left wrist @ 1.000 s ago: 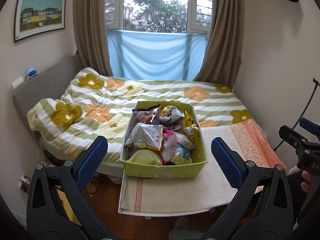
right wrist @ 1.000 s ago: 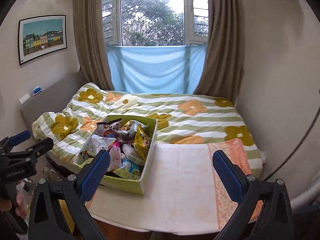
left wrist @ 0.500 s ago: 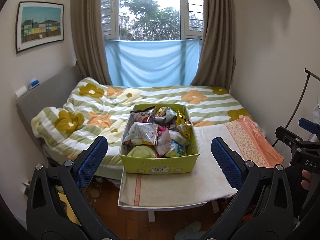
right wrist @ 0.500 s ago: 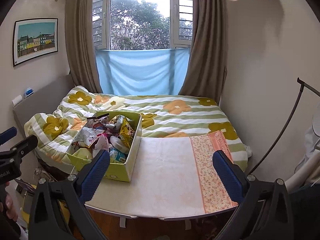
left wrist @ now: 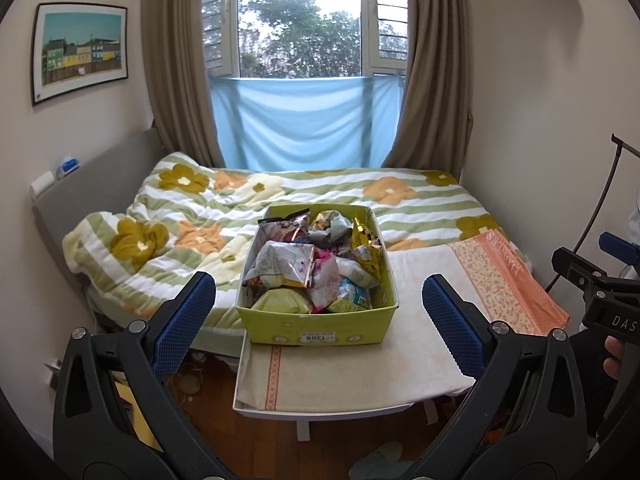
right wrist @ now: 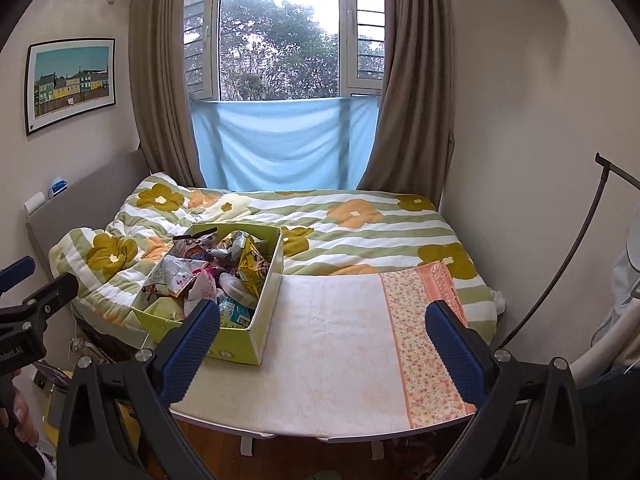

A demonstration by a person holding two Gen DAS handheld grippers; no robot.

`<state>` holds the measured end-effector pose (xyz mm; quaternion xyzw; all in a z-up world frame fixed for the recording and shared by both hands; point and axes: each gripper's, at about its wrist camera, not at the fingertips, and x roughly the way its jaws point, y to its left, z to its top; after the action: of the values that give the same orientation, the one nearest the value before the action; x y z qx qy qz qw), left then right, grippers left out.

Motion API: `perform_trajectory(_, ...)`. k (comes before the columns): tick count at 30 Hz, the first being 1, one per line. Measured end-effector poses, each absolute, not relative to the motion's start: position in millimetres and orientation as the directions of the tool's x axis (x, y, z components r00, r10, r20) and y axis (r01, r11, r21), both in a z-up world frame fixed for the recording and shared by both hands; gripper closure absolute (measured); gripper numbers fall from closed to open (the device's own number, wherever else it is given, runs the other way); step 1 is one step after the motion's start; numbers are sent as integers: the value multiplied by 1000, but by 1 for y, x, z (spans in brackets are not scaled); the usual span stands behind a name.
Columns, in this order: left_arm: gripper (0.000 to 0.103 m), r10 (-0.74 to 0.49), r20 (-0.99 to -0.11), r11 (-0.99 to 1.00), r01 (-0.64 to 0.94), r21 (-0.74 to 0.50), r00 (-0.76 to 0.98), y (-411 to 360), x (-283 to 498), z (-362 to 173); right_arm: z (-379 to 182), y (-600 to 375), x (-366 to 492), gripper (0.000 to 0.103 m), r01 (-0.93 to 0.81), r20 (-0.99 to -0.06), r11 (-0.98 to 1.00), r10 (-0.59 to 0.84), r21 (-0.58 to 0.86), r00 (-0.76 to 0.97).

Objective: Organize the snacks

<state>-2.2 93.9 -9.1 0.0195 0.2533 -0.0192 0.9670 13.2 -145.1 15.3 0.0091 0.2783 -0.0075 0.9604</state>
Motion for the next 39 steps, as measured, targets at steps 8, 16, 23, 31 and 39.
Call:
perform_trajectory(8, 0, -38, -488, 998, 58, 25, 872, 91, -5, -10, 15, -148, 11, 1, 31, -538, 999, -14, 22, 843)
perform_trajectory(16, 0, -35, -488, 998, 56, 28, 872, 91, -7, -10, 15, -150, 10, 1, 32, -537, 999, -12, 29, 843)
perform_trajectory(23, 0, -33, -482, 998, 56, 33, 876, 92, -7, -10, 14, -150, 10, 1, 33, -537, 999, -14, 25, 843)
perform_trajectory(31, 0, -29, -486, 998, 52, 34, 874, 92, -4, -11, 16, -150, 11, 1, 34, -538, 999, -15, 25, 843)
perform_trajectory(39, 0, -32, -488, 998, 52, 27, 872, 95, -2, -12, 17, -149, 12, 1, 35, -537, 999, -16, 25, 843)
